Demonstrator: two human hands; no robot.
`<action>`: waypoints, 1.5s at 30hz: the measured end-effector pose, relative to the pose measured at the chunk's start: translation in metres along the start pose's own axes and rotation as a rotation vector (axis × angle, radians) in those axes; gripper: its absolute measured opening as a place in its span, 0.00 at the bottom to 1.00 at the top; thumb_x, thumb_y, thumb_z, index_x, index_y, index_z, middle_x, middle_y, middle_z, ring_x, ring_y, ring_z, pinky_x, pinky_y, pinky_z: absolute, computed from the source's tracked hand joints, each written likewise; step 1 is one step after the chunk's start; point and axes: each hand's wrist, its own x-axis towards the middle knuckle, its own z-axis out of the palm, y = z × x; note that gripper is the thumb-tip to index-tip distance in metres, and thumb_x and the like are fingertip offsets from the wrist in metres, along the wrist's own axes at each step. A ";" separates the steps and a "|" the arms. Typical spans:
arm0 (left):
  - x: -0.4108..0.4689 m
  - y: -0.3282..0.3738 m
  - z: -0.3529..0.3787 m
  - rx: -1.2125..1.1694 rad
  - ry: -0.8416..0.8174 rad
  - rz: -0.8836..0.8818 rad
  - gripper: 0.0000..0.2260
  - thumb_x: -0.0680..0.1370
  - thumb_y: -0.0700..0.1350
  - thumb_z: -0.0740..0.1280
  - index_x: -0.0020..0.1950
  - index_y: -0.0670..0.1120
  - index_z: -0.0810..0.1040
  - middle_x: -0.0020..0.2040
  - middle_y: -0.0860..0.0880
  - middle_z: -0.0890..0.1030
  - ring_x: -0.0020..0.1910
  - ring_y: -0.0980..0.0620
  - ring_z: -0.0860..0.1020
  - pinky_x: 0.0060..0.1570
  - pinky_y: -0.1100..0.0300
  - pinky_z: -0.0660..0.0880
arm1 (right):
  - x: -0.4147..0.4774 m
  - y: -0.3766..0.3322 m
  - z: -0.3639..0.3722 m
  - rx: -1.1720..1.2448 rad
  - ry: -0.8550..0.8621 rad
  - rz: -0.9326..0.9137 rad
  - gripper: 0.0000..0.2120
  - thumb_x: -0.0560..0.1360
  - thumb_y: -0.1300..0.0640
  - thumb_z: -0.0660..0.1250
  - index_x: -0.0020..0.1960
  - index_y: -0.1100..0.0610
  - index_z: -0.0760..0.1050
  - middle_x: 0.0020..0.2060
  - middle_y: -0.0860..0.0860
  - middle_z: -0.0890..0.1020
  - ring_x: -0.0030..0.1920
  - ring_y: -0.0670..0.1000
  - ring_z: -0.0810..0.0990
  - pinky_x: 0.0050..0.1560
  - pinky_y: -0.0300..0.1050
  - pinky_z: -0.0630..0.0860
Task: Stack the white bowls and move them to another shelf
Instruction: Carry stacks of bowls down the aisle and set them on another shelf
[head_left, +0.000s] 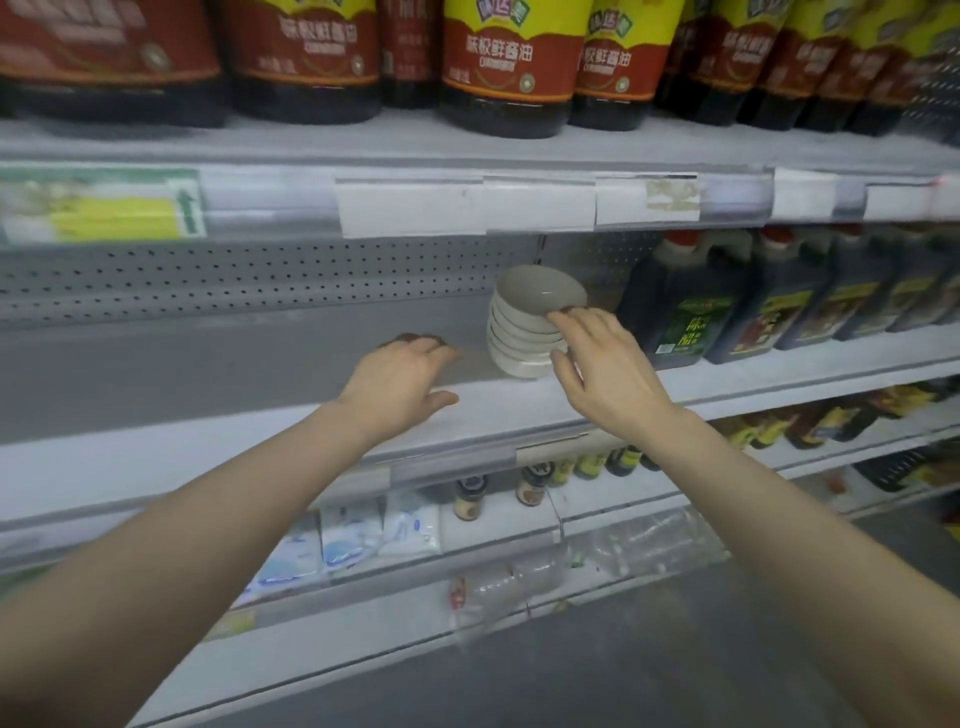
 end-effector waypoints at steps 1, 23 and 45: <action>-0.010 0.001 -0.007 0.024 0.025 0.012 0.25 0.78 0.57 0.67 0.73 0.51 0.69 0.69 0.48 0.74 0.66 0.44 0.73 0.60 0.50 0.74 | -0.005 -0.007 -0.004 -0.011 -0.017 -0.042 0.22 0.79 0.52 0.56 0.69 0.59 0.70 0.63 0.57 0.76 0.64 0.59 0.72 0.60 0.56 0.74; -0.470 -0.010 -0.150 0.440 0.191 -0.385 0.21 0.75 0.56 0.65 0.62 0.44 0.78 0.59 0.43 0.80 0.54 0.39 0.78 0.53 0.45 0.77 | -0.086 -0.357 -0.064 0.148 -0.017 -0.895 0.24 0.78 0.46 0.56 0.69 0.56 0.72 0.61 0.53 0.79 0.57 0.59 0.79 0.57 0.55 0.73; -0.951 -0.189 -0.263 0.607 0.206 -1.153 0.24 0.74 0.58 0.68 0.66 0.47 0.76 0.59 0.46 0.79 0.54 0.42 0.77 0.54 0.48 0.77 | -0.130 -0.971 -0.061 0.409 -0.032 -1.388 0.27 0.77 0.43 0.53 0.71 0.54 0.70 0.63 0.52 0.78 0.60 0.58 0.77 0.57 0.55 0.72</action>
